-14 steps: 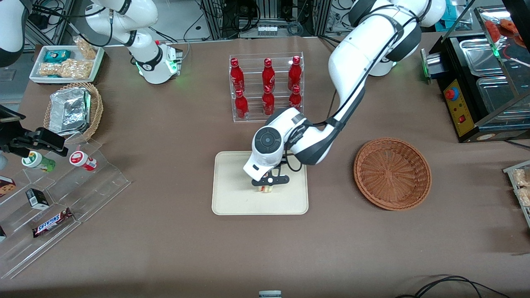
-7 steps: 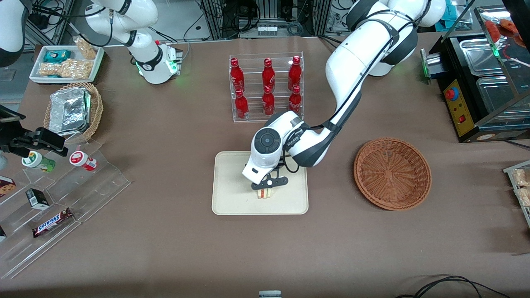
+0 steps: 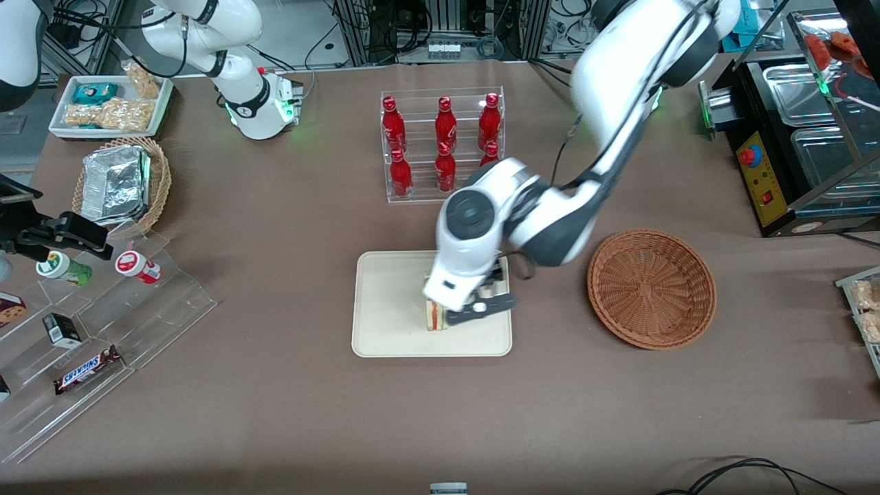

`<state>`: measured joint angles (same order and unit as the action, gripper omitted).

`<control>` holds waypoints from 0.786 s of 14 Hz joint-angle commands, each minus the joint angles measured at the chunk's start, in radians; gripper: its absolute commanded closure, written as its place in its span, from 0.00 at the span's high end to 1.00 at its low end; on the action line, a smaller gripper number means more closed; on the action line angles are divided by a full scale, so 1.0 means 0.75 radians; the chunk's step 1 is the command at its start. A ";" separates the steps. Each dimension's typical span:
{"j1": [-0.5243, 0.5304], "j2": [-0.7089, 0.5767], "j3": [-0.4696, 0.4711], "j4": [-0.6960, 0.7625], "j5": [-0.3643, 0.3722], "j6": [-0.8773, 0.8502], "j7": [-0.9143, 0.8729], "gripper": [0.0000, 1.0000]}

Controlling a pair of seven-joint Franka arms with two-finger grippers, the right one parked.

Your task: Place sandwich from basket to tray

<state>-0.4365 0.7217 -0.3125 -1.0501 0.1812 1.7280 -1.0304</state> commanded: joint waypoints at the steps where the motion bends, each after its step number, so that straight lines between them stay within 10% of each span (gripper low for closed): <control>1: 0.158 -0.244 -0.011 -0.083 -0.121 -0.264 0.160 1.00; 6: 0.395 -0.456 -0.001 -0.137 -0.146 -0.792 0.559 1.00; 11: 0.702 -0.792 -0.001 -0.512 -0.141 -0.750 0.934 1.00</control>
<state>0.0242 0.2646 -0.3061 -1.2724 0.0812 1.1214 -0.3908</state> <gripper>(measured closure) 0.000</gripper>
